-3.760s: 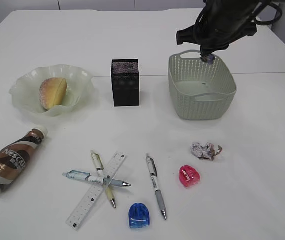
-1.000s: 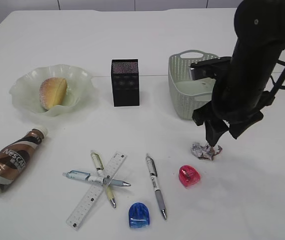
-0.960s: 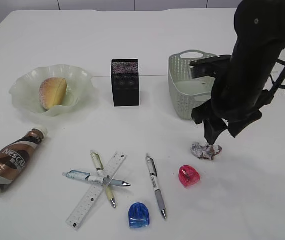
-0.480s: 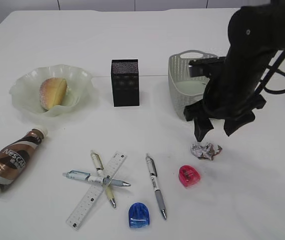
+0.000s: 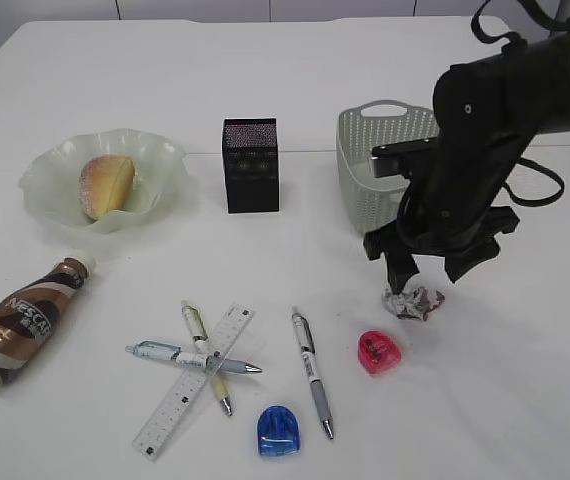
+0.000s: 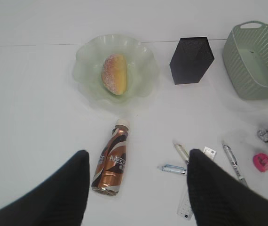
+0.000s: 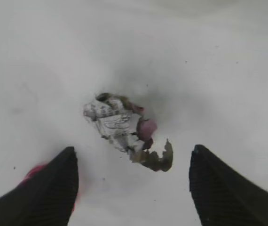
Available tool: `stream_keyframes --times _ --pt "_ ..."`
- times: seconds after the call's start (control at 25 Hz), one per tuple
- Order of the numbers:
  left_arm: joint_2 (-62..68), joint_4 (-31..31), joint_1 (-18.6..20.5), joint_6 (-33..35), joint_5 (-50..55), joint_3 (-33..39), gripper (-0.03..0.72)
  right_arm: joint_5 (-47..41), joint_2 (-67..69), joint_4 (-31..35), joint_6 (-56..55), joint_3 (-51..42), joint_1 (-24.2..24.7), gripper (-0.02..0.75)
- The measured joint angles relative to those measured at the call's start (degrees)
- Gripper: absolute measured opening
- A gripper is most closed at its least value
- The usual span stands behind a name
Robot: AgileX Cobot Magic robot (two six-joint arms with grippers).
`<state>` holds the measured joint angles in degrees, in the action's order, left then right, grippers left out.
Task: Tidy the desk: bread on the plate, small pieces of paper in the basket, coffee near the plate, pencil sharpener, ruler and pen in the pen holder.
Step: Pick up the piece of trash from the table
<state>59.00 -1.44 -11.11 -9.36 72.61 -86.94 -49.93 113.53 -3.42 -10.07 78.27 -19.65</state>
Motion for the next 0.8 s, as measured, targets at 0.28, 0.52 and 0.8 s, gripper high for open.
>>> stream_keyframes --times 0.28,0.52,0.8 --pt "0.0 0.0 0.0 0.0 0.0 0.0 0.476 0.7 2.0 -2.1 -2.1 0.0 0.0 0.542" --pt "0.0 0.0 0.0 0.0 0.0 0.0 0.476 2.0 3.4 -2.1 -2.3 0.0 0.0 0.542" --pt "0.0 0.0 0.0 0.0 0.0 0.0 0.475 2.4 5.7 -2.1 -2.3 1.1 0.0 0.542"
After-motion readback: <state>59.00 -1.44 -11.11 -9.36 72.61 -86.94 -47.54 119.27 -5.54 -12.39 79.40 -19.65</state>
